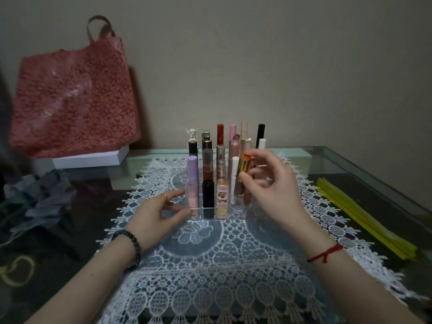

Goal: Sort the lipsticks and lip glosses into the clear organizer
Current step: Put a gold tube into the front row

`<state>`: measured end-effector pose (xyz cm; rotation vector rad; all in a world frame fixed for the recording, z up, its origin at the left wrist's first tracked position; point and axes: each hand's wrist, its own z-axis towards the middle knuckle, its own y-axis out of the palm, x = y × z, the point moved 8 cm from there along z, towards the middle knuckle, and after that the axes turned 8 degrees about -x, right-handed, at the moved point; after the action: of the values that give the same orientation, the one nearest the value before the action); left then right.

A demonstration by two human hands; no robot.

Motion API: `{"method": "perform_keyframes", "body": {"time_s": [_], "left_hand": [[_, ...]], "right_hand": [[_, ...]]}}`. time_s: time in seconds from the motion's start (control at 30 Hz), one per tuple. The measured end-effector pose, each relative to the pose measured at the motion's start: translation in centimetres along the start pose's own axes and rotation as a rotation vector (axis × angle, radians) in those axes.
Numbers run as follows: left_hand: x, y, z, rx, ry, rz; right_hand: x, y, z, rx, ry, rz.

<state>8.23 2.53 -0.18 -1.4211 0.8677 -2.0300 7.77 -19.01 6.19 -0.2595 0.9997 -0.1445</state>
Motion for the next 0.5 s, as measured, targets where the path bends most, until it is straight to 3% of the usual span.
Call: {"method": "perform_keyframes", "body": {"time_s": [0.5], "left_hand": [[-0.3,0.2,-0.1,-0.019,-0.006,-0.124]], "right_hand": [[2.1,1.4,-0.9,-0.114,0.064,-0.116]]}}
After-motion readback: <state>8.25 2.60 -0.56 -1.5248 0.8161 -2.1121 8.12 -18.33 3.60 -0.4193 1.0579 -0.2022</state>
